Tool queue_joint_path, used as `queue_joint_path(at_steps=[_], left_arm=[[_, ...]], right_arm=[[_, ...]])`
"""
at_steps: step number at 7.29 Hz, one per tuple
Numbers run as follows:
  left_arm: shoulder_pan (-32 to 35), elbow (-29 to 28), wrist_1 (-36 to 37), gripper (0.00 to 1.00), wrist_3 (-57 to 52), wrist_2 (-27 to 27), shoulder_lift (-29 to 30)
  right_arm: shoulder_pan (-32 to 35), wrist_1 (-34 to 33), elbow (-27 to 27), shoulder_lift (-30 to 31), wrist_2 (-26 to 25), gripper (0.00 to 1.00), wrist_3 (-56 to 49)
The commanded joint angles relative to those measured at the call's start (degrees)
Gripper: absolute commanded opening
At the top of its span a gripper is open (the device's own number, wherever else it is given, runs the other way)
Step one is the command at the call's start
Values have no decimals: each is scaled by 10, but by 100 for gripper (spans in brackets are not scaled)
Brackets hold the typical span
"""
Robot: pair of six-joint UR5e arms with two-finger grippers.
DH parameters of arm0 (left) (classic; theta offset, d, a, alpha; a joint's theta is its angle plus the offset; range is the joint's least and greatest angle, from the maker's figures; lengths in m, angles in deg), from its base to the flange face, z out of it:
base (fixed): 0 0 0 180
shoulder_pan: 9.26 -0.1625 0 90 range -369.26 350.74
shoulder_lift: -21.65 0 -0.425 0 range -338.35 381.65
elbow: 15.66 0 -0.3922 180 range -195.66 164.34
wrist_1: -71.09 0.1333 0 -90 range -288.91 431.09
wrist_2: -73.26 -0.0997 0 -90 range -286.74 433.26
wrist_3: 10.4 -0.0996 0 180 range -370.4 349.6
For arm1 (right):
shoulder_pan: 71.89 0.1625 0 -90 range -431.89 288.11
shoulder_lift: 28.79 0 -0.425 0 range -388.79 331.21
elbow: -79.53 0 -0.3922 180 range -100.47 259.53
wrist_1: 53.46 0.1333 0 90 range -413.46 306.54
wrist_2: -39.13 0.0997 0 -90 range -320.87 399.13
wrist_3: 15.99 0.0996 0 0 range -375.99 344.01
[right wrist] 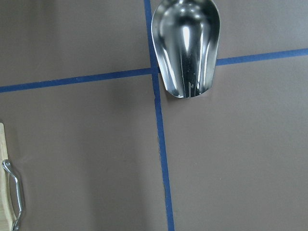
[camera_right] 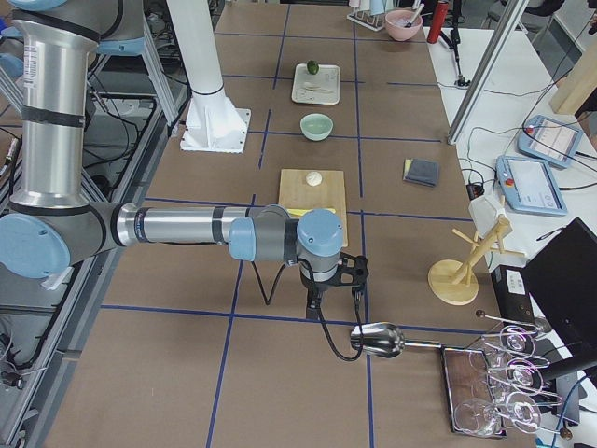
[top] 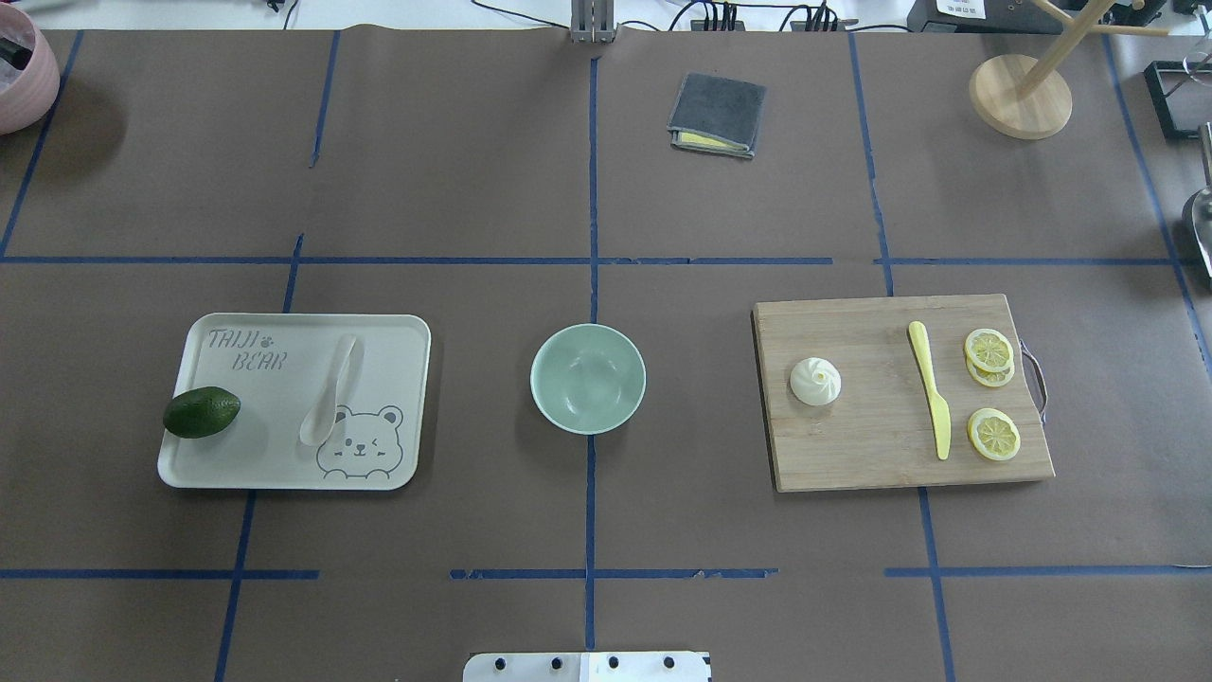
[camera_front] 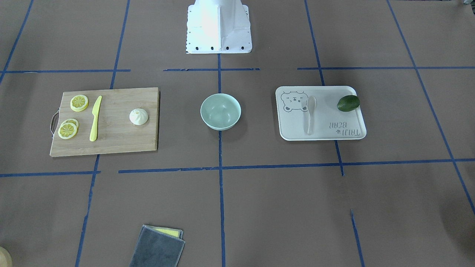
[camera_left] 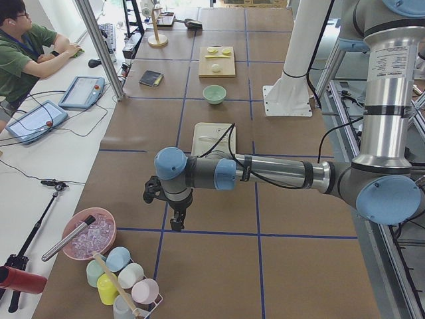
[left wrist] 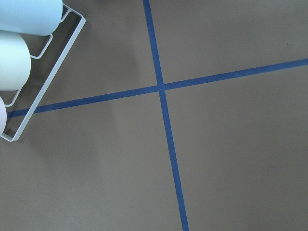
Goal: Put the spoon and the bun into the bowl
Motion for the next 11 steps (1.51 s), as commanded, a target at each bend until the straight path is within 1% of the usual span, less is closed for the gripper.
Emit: queue_joint_path(at_steps=[1, 3, 4, 5, 6, 7, 8, 9, 10, 11], left_arm=[[0, 1, 0, 100, 1, 1, 0], [-1, 11, -1, 100, 4, 1, 8], [-5, 33, -4, 100, 7, 0, 15], [-24, 59, -23, 100, 51, -1, 19], [-66, 95, -42, 100, 133, -12, 20], [-117, 132, -74, 100, 226, -35, 21], [-160, 150, -103, 100, 283, -39, 22], [-190, 156, -141, 100, 309, -39, 22], [-207, 156, -171, 100, 349, -39, 22], [-247, 151, -189, 100, 424, -40, 36]], right_arm=[[0, 53, 27, 0, 2, 100, 4], [0, 54, 27, 0, 2, 100, 4], [0, 55, 24, 0, 3, 100, 4], [-2, 55, 21, 0, 3, 100, 5], [-2, 55, 19, -1, 4, 100, 4], [-6, 55, 14, -3, 5, 100, 4], [-9, 53, 13, -24, 7, 100, 3], [-12, 49, 17, -48, 4, 100, 3], [-20, 52, 15, -48, 3, 100, 4], [-26, 54, 17, -48, 5, 100, 6]])
